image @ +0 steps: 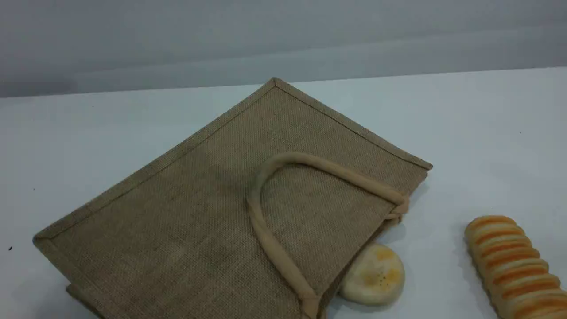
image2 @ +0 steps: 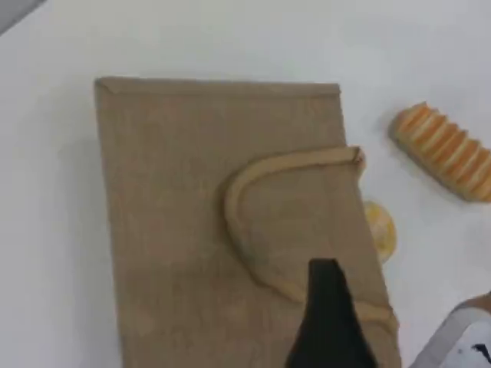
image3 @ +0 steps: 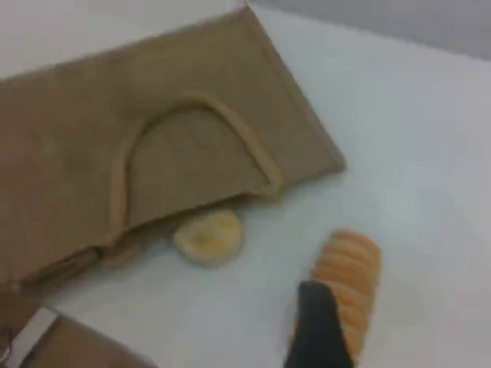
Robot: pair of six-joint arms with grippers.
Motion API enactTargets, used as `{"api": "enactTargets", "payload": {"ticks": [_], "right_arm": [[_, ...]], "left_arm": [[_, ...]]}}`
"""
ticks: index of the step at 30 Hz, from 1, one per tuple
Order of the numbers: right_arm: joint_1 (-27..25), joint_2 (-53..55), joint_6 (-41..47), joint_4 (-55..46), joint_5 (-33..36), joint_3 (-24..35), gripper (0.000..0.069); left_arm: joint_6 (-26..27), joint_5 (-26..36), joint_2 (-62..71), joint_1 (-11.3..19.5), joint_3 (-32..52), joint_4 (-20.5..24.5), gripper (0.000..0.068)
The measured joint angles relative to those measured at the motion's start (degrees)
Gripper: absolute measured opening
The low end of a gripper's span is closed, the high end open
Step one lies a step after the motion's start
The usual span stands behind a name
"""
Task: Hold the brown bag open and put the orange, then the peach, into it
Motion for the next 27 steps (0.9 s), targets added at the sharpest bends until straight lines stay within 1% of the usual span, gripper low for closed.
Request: {"api": "enactTargets", "payload": {"ticks": [4,10,13,15,17,20,24,27], "right_arm": [[0.0,0.0,-1.11,0.77,0.13,0.0,0.0442],[0.0,0.05,-1.11,0.77,0.19,0.0,0.0442],[0.0,0.05,-1.11,0.77,0.19,0.0,0.0441],[0.0,0.05,-1.11,0.77,0.23,0.0,0.0441],[0.0,0.05,-1.11,0.81,0.23,0.0,0.0441],[0.0,0.05,-1.11,0.81,0.23,-0.05,0.0441],[0.0,0.05,-1.11,0.88,0.23,-0.05,0.0441],[0.0,0.05,-1.11,0.88,0.23,-0.05,0.0441]], "left_arm": [[-4.0,-0.01,-4.02,-4.96,4.1,4.99,0.044],[-13.43,-0.14,-10.72,-12.83,13.6,16.47,0.044],[-17.77,-0.09,-15.57,-15.74,19.92,20.63,0.044],[-19.97,-0.16,-19.26,-16.91,24.86,21.09,0.044],[-22.25,-0.16,-23.37,-17.6,29.51,20.53,0.044],[-24.92,-1.41,-30.92,-17.62,36.66,20.69,0.044],[-25.55,-6.56,-40.97,-17.62,46.18,20.73,0.044],[-26.53,-7.84,-48.98,-17.62,52.87,20.73,0.044]]}}
